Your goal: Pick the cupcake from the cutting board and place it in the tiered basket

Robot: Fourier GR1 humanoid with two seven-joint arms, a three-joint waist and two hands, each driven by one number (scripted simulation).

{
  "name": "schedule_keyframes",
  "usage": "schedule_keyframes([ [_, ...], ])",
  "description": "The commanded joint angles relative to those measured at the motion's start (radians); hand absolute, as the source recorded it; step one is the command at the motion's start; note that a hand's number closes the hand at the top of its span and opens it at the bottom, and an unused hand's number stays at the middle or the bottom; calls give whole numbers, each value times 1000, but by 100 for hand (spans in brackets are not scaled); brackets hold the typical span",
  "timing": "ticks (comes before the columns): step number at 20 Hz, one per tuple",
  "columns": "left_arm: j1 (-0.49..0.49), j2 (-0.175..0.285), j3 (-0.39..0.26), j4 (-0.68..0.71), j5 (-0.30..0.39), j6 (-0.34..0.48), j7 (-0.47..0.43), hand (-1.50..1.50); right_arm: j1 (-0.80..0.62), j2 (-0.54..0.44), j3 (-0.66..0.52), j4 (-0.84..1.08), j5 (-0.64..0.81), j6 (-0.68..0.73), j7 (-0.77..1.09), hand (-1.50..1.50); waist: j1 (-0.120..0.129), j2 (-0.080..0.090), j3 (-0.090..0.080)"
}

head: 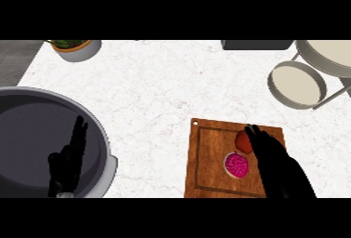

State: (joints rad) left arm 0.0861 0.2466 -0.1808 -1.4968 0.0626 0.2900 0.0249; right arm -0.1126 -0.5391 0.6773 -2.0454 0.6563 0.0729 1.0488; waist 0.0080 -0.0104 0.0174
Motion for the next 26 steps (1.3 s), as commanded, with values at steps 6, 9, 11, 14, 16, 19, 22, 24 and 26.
schedule_keyframes([
  [6,24,-74,-29,85,-22,15,-29,0,-72,117,17,155,6,119,87,-150,-2,14,-19],
  [9,70,-27,-15,22,-6,-24,-13,0,-72,134,13,181,-11,163,130,-150,5,12,-19],
  [11,-6,-71,-25,62,-34,20,24,0,-56,137,23,143,-1,182,152,-150,-12,12,-19],
  [14,-21,-63,-17,56,-36,11,39,0,-96,157,-13,172,-44,231,158,-150,-9,12,-19],
  [16,-9,-47,10,87,-15,-19,14,0,-116,184,-18,235,-30,217,134,-150,-5,13,-19],
  [19,10,-60,1,58,-39,1,2,0,-108,195,-37,260,-34,221,104,-150,-5,11,-18],
  [22,-54,-53,28,64,-23,-4,81,0,-85,212,-11,248,-6,220,120,-150,-12,11,-18],
  [24,12,-59,5,71,-28,-25,11,0,-91,190,-42,289,-26,243,95,-150,-8,12,-18],
  [26,6,-76,-10,71,-53,-3,27,0,-50,199,-32,256,-18,229,93,-150,-14,11,-18],
])
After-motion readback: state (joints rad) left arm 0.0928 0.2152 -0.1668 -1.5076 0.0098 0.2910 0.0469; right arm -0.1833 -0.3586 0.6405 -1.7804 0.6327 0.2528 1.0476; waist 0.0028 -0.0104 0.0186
